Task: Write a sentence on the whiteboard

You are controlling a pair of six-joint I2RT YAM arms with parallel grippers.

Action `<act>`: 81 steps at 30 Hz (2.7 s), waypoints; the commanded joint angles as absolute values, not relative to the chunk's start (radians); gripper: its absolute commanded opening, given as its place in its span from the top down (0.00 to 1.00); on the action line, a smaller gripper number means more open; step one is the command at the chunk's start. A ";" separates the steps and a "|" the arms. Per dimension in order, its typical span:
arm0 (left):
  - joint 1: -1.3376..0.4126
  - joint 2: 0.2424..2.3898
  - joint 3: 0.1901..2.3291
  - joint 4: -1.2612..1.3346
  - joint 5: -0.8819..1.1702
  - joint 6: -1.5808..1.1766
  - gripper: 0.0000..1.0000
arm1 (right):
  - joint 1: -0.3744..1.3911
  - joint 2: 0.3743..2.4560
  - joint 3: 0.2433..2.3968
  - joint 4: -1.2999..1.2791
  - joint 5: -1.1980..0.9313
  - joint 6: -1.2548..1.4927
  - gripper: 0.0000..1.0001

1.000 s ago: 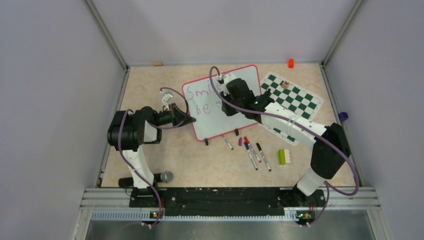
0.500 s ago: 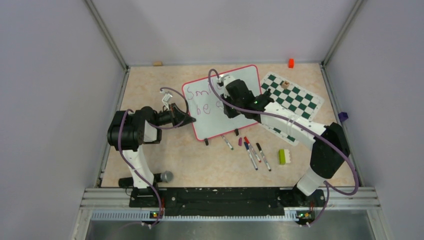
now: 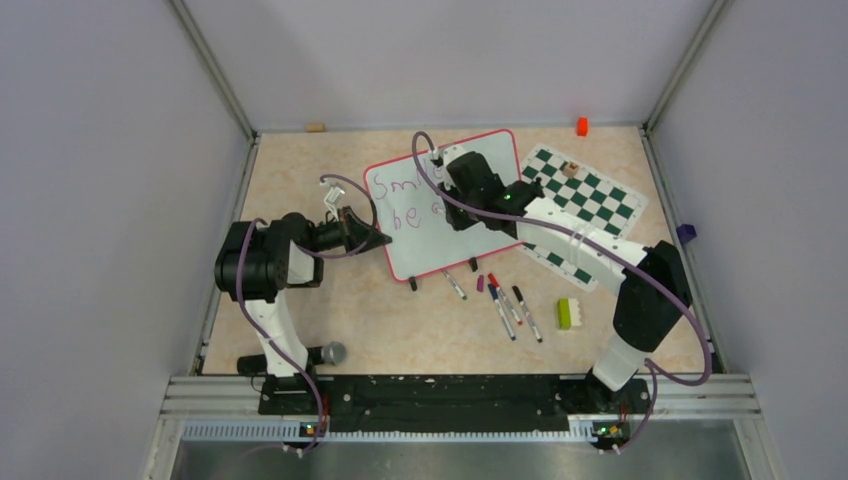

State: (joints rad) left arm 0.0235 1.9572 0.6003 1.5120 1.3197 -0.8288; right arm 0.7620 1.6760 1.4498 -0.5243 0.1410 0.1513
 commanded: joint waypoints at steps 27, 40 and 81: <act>0.005 1.956 0.606 1.618 1.404 -0.787 1.00 | 0.736 1.648 1.427 -0.477 0.179 0.157 1.00; 0.005 1.961 0.606 1.618 1.403 -0.786 1.00 | 0.729 1.649 1.456 -0.477 0.198 0.156 1.00; 0.005 1.963 0.609 1.618 1.404 -0.787 1.00 | 0.724 1.647 1.410 -0.511 0.097 0.162 1.00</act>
State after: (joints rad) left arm 0.0235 1.9572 0.6006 1.5108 1.3197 -0.8288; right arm 0.7403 1.6680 1.4391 -0.5190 0.1116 0.1535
